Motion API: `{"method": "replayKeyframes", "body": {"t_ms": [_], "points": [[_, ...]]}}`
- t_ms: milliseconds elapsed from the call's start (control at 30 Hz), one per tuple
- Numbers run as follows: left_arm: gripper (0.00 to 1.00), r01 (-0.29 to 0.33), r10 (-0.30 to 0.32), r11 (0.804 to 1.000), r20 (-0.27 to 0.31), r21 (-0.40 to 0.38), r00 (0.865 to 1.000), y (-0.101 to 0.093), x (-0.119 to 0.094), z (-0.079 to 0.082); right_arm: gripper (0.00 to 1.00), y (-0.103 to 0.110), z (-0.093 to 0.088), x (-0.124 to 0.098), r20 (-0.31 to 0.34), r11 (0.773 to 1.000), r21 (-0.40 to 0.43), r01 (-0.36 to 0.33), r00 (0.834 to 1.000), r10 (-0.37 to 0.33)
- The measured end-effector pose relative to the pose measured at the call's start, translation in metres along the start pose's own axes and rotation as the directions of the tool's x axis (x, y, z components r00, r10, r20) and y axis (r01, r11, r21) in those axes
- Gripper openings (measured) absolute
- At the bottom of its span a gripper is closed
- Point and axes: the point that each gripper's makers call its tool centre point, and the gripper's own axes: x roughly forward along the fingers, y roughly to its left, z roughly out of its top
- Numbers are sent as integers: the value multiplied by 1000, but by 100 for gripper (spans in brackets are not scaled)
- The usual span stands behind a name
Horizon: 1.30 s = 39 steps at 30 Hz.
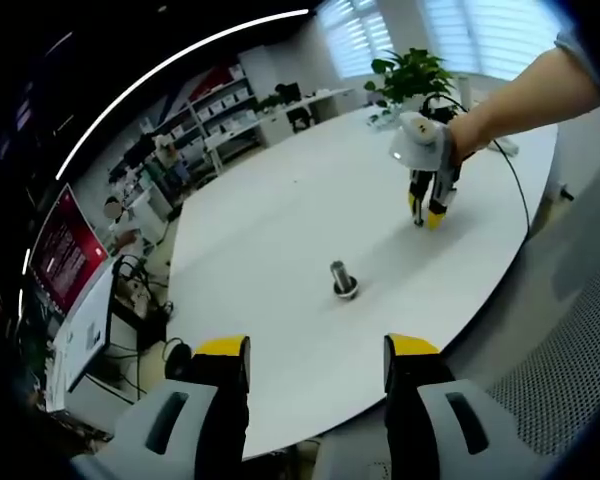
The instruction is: Place the washer onto the threaded stud by aligning its center hole with the stud, sliding it down to the base, and recovering from edge contact or off-axis alignment until the washer reaches the visible bottom stop.
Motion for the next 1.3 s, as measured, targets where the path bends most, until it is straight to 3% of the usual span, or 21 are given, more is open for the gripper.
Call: {"method": "replayKeyframes", "body": {"t_ms": [300,633,767,1033,1167,1300], "points": [[52,0,0,1000,4,6,1000,-1,-1,1,30,10,-24,-11,1,1000,-4,-29,1000,29],[51,-1,1,1000,-4,15,1000,-1,0,0,29,19,-47,-11,-81,991,-81,-104,992,97],[51,1,-1,1000,-11,21,1000,-2,0,-1,30,20,-52,-7,-105,988,-116,-100,990,88],[51,-6,6,1000,-10,16,1000,0,0,-1,25,16,-51,-7,-92,987,-113,-110,991,100],[51,-5,6,1000,-18,18,1000,-1,1,-2,27,13,-42,-4,-48,988,-118,-95,995,90],[51,-4,4,1000,-24,19,1000,-1,1,-3,25,13,-38,-3,-47,988,-113,-103,994,98]]}}
